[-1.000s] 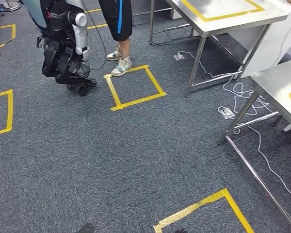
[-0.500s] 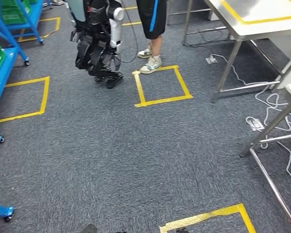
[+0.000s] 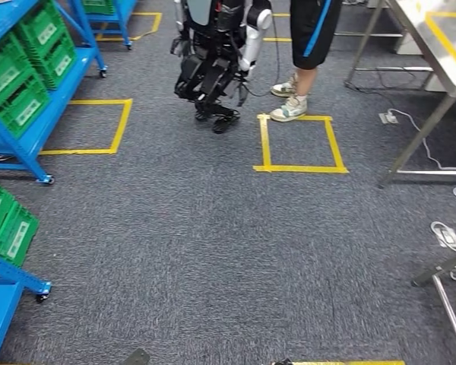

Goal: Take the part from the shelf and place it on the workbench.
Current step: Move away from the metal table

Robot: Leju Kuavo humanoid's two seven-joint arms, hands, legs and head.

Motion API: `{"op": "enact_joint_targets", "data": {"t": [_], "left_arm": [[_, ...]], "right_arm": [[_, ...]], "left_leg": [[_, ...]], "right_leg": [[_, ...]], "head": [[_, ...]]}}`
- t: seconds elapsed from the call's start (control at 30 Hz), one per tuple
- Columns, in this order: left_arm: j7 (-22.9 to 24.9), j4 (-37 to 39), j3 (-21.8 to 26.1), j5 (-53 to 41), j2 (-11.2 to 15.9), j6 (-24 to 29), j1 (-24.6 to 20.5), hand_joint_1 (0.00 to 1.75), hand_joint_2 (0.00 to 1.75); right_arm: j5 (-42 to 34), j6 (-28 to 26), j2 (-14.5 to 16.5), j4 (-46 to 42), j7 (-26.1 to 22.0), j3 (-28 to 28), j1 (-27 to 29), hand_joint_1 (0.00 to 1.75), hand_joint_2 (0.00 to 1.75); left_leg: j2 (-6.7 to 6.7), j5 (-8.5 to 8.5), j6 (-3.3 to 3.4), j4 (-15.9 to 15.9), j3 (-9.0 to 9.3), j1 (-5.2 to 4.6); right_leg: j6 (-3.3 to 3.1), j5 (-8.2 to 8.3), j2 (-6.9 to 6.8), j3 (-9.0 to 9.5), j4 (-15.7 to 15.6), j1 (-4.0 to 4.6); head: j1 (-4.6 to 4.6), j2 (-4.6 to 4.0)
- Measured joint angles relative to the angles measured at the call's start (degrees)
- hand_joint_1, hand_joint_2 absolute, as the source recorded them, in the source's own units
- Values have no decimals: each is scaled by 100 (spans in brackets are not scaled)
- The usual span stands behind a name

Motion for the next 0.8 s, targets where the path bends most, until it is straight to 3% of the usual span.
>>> {"op": "enact_joint_targets", "data": {"t": [0.07,0.1,0.17,0.2,0.27,0.33,0.4,0.47,0.5,0.57,0.6,0.67,0.7,0.77,0.8], "left_arm": [[0,0,4,-16,-3,0,12,0,0],[-1,0,5,-20,-5,0,7,0,0],[-1,0,5,-23,-8,-8,-4,0,0],[-1,0,6,-25,-8,-16,-1,0,0],[0,0,7,-34,-4,-39,25,0,0],[1,0,8,-60,1,-60,34,0,0],[2,0,9,-93,-3,-73,9,0,0],[2,0,9,-124,-11,-77,-4,0,0],[3,0,9,-135,-13,-77,0,0,0],[3,0,9,-144,-9,-76,8,0,0],[4,0,9,-146,-6,-76,3,0,0],[3,0,9,-148,-4,-75,-32,0,0],[3,0,9,-149,-4,-75,-44,0,0],[4,0,9,-155,-5,-75,-40,0,0],[5,0,10,-160,-1,-73,-28,0,0]], "right_arm": [[4,-2,-1,1,0,0,-5,0,0],[5,-2,0,1,-1,1,-8,0,0],[10,-1,2,1,-2,1,-12,0,0],[16,-1,3,1,2,1,-13,0,0],[35,0,3,1,14,0,-19,0,0],[54,0,3,1,21,0,-27,0,0],[67,0,2,1,23,0,-21,0,0],[75,0,1,1,26,0,-7,0,0],[79,0,1,1,26,0,-9,0,0],[86,0,1,1,26,0,-22,0,0],[88,0,1,1,26,0,-28,0,0],[89,0,1,1,26,0,-30,0,0],[90,0,1,1,26,0,-30,0,0],[92,1,1,1,26,0,-40,0,0],[93,1,1,1,25,0,-48,0,0]], "left_leg": [[-171,6,-19,2,10,10],[-250,8,-43,12,5,8],[-386,24,-112,16,-24,13],[-451,43,-156,5,-44,20],[-500,70,-230,-19,-77,45],[-241,-92,-271,198,-201,27],[92,-472,-290,873,-527,6],[184,-714,-301,1526,-828,7],[197,-679,-300,1593,-845,7],[278,-361,-282,1114,-561,1],[442,-193,-264,715,-332,-11],[725,-33,-207,123,-18,-53],[794,-32,-176,8,30,-73],[661,-26,-115,-25,13,-71],[589,-15,-87,-34,13,-58]], "right_leg": [[-19,417,127,249,-625,-20],[-20,584,291,425,-1026,-44],[-24,730,536,638,-1498,-75],[-45,722,563,662,-1555,-71],[-121,756,431,670,-1570,-57],[-200,790,278,673,-1605,-57],[-245,793,98,668,-1618,-33],[-263,785,-99,660,-1618,-9],[-267,781,-186,660,-1617,-4],[-259,772,-333,674,-1617,-1],[-246,763,-398,687,-1616,8],[-198,730,-527,707,-1599,46],[-171,716,-594,718,-1596,66],[-121,691,-711,739,-1602,72],[-87,646,-652,733,-1562,61]], "head": [[1,0],[1,0],[-2,0],[-3,0],[-4,0],[-37,0],[-71,0],[-75,0],[-75,0],[-77,0],[-79,0],[-84,0],[-83,0],[-73,0],[-68,0]]}}
